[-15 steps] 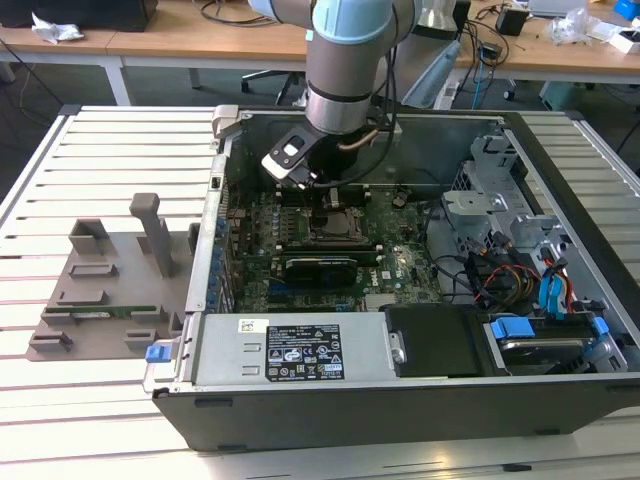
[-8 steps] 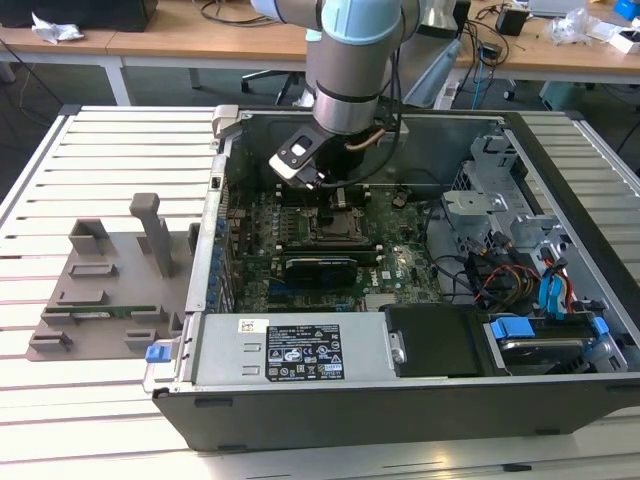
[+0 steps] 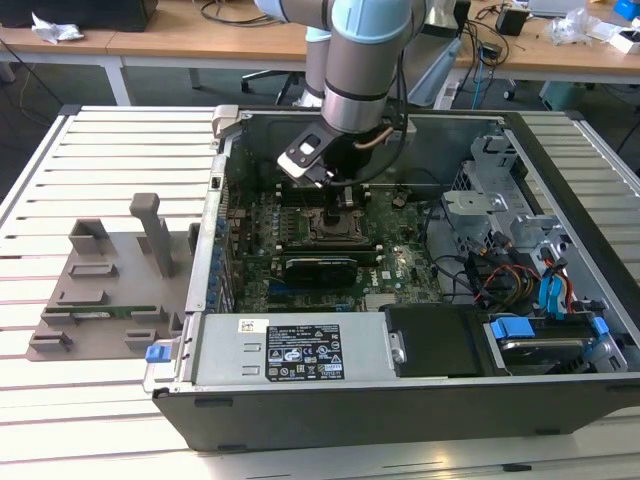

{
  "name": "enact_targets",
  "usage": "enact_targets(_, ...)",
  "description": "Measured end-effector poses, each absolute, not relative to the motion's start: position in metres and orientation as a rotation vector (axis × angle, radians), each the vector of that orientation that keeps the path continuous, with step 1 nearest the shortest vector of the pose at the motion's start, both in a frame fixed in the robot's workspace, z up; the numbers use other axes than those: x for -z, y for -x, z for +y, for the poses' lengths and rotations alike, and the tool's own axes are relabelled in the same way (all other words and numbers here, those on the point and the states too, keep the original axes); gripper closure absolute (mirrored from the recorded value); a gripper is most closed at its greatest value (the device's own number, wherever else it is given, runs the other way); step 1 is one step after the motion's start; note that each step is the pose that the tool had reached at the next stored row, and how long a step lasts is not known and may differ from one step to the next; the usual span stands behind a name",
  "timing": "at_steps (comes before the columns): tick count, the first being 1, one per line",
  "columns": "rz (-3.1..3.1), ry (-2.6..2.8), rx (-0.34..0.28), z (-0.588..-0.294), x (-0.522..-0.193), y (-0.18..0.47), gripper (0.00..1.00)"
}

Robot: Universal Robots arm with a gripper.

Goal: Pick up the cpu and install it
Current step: 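Close the cpu cover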

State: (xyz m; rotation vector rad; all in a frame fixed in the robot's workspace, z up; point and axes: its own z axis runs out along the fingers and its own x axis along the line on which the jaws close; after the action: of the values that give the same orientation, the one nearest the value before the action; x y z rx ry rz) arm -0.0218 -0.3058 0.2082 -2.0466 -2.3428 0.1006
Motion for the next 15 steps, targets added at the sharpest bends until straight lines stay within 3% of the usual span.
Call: enact_targets(15, -2.343, 2.047, -0.101, -0.306, -0.237, 0.021, 0.89)
